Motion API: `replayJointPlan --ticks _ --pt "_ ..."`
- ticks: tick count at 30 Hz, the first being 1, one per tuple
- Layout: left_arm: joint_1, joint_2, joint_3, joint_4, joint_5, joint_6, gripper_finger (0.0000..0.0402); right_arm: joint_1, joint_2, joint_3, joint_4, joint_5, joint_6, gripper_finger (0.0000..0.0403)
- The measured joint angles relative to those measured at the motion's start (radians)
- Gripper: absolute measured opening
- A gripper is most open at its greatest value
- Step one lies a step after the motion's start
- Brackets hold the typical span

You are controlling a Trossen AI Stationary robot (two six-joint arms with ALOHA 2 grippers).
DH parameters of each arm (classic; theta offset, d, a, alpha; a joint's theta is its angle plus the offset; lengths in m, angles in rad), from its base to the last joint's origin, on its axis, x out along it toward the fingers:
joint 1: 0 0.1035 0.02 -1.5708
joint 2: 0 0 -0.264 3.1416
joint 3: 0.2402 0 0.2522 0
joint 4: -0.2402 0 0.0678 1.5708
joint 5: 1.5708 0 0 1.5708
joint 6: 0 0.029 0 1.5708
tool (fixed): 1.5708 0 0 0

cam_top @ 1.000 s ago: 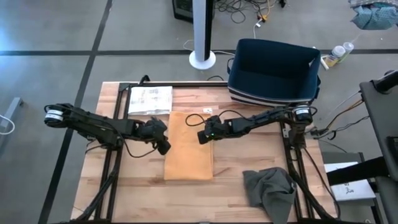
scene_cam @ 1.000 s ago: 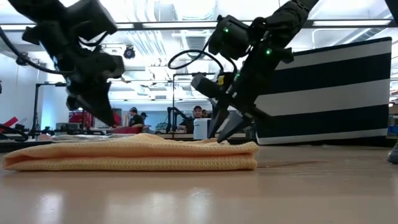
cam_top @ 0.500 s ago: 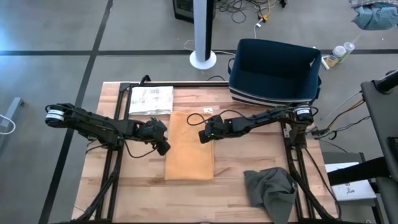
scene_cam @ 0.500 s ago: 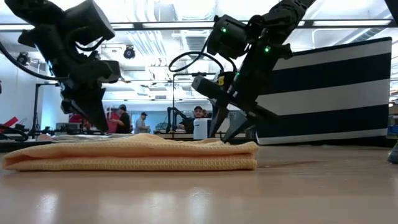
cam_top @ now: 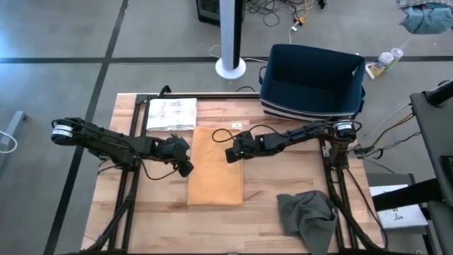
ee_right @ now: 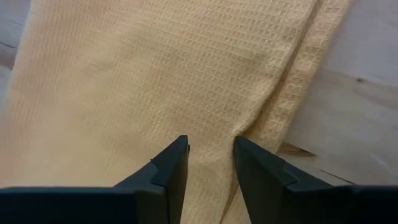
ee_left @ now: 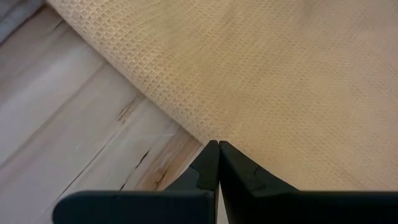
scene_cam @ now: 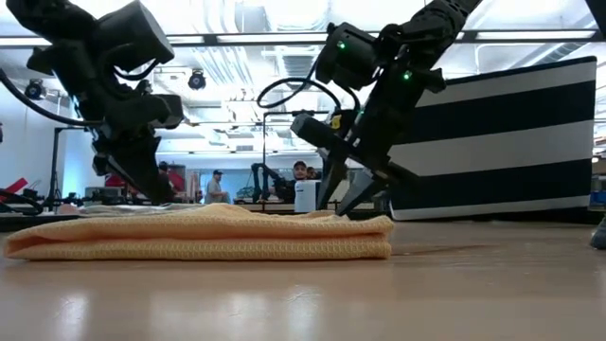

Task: Fold towel
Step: Fold the yellow towel

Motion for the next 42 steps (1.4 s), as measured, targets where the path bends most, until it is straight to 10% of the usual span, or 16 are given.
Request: replayJointPlan --ticks 16,32,42 --pt "0.0 0.0 -0.001 0.008 -0.002 0.002 0.0 -0.007 0.045 0.044 0.009 -0.024 -0.012 0.0108" --pt "-0.001 0.0 -0.006 0.032 -0.008 0.003 0.0 -0.011 0.044 0.052 -0.017 -0.004 -0.039 0.0005" --pt "0.0 0.0 -0.012 0.031 -0.01 0.003 0.0 -0.005 -0.01 0.168 -0.276 0.01 -0.081 0.0002"
